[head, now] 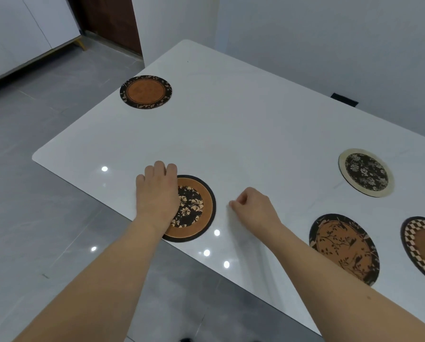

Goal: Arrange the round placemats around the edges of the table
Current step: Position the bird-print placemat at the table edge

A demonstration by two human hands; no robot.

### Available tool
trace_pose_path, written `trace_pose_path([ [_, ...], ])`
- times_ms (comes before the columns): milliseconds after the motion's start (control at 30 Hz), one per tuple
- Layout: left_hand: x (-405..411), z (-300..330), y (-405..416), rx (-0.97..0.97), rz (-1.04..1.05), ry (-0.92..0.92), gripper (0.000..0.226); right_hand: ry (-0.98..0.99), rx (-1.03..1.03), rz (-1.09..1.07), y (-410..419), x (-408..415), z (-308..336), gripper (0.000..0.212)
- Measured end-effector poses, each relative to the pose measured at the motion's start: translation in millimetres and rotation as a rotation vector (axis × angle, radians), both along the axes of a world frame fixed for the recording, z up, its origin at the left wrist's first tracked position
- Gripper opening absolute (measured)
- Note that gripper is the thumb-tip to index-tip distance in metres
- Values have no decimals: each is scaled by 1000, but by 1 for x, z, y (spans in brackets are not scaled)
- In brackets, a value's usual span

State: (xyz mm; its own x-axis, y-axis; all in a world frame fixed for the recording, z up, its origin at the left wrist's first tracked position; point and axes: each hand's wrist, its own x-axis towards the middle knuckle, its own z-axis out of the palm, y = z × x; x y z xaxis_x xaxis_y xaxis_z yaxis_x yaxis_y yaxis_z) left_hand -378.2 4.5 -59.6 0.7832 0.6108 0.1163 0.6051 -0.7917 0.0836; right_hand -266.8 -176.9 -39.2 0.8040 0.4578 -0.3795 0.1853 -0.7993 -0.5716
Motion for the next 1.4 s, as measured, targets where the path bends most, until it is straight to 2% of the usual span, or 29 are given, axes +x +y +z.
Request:
trace_pose_path([
  [100, 21, 8, -30, -51, 50, -67, 33, -52, 42, -30, -34, 16, 7, 12],
  [300, 67, 15, -116, -40, -59, -116, 28, -138, 55, -128, -124, 52, 20, 28],
  [433, 100, 9, -196, -116, -110, 11, 27, -143, -102, -219, -194, 70, 19, 31],
  [533, 116, 6, -261, -201, -95, -80, 13, -61, -181, -307, -243, 89, 15, 38],
  [600, 117, -4, -295, -200, -33, -111, 15, 56, -169, -355, -267, 99, 10, 41],
  [667, 112, -20, -314, -163, 6, -148, 20, 160, -83, -355, -279, 103, 3, 28],
  [700, 107, -27, -319, -141, 15, -165, 22, 183, -57, -332, -281, 104, 1, 16],
  [733, 105, -32, -321, -124, 11, -183, 21, 194, -42, -310, -282, 106, 0, 14],
  [900, 110, -36, -318, -146, 11, -230, 10, 343, 54, -316, -284, 116, -5, 12],
  [1233, 109, -24, -316, -348, 42, -329, 8, 259, -61, -105, -286, 126, -9, 17],
  [1400, 111, -30, -315, -316, 51, -356, 17, 181, -85, 34, -294, 124, -12, 20],
])
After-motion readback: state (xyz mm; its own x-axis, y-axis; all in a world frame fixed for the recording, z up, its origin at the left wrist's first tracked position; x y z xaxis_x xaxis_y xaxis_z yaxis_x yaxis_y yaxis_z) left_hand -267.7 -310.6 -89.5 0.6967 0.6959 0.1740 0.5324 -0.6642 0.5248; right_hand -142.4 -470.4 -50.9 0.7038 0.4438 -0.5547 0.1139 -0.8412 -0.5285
